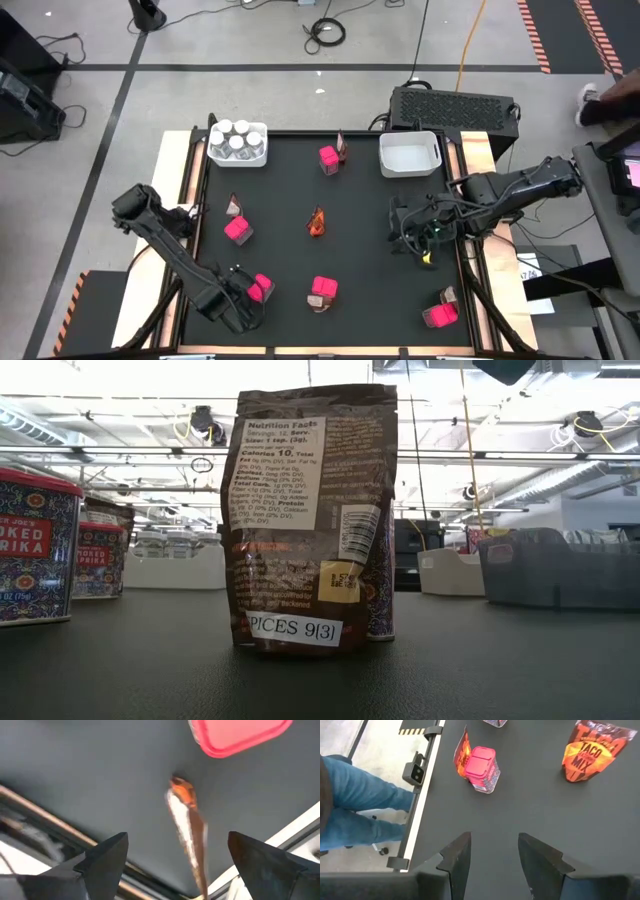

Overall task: Sort spices by type
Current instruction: Put the orange seasoning bag into the right white bin

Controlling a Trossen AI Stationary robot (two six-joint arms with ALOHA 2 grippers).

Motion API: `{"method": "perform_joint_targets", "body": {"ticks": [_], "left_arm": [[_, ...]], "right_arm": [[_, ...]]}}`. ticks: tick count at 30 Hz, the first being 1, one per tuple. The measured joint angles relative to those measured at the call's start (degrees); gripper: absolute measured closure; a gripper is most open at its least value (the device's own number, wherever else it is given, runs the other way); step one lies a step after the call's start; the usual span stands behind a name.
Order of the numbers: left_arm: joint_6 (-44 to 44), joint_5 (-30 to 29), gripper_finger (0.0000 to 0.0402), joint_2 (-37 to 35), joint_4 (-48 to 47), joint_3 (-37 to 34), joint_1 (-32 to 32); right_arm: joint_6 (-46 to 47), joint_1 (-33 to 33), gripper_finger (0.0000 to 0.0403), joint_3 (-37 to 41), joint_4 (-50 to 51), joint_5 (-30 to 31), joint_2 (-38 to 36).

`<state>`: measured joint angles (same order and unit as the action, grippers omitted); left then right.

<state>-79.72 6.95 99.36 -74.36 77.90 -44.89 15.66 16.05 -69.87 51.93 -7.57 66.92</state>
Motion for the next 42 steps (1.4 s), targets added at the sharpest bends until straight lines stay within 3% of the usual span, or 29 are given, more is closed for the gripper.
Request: {"method": "perform_joint_targets", "body": {"ticks": [6, 10, 17, 23, 24, 34, 38, 42], "left_arm": [[-2.4, 0.6, 0.006, 0.0, 2.4, -2.9, -0.8], [-2.3, 2.6, 0.0097, 0.0, 2.5, -3.3, -1.1], [-1.0, 2.7, 0.0208, -0.1, 3.5, -3.3, -0.6], [6.9, 3.6, 0.0375, -2.1, 3.8, -3.3, 4.0], [8.2, 3.6, 0.0387, -2.8, 3.7, -3.3, 5.1], [21.7, 3.0, 0.0399, -14.9, -5.6, -0.2, 21.9], [26.2, -2.0, 0.04, -18.9, -9.1, 5.5, 30.8], [40.1, -5.2, 0.04, -17.3, -5.4, 10.4, 43.4]], "right_arm": [[-0.3, 1.3, 0.0243, 0.0, 0.6, 2.2, -0.1], [-1.7, 1.3, 0.0243, 0.0, 1.1, 4.6, -1.8], [-1.8, 1.3, 0.0243, 0.0, 1.1, 11.0, -7.4], [-0.5, 0.8, 0.0243, 0.0, 1.0, 17.0, -13.7], [-0.4, 0.8, 0.0243, 0.0, 0.9, 18.8, -14.5], [-0.2, 0.8, 0.0243, 0.0, -0.9, 30.1, -19.4], [-1.8, 0.8, 0.0243, 0.0, -1.3, 38.3, -19.4], [-1.5, -1.2, 0.0243, 0.0, -2.9, 44.7, -18.8]]}}
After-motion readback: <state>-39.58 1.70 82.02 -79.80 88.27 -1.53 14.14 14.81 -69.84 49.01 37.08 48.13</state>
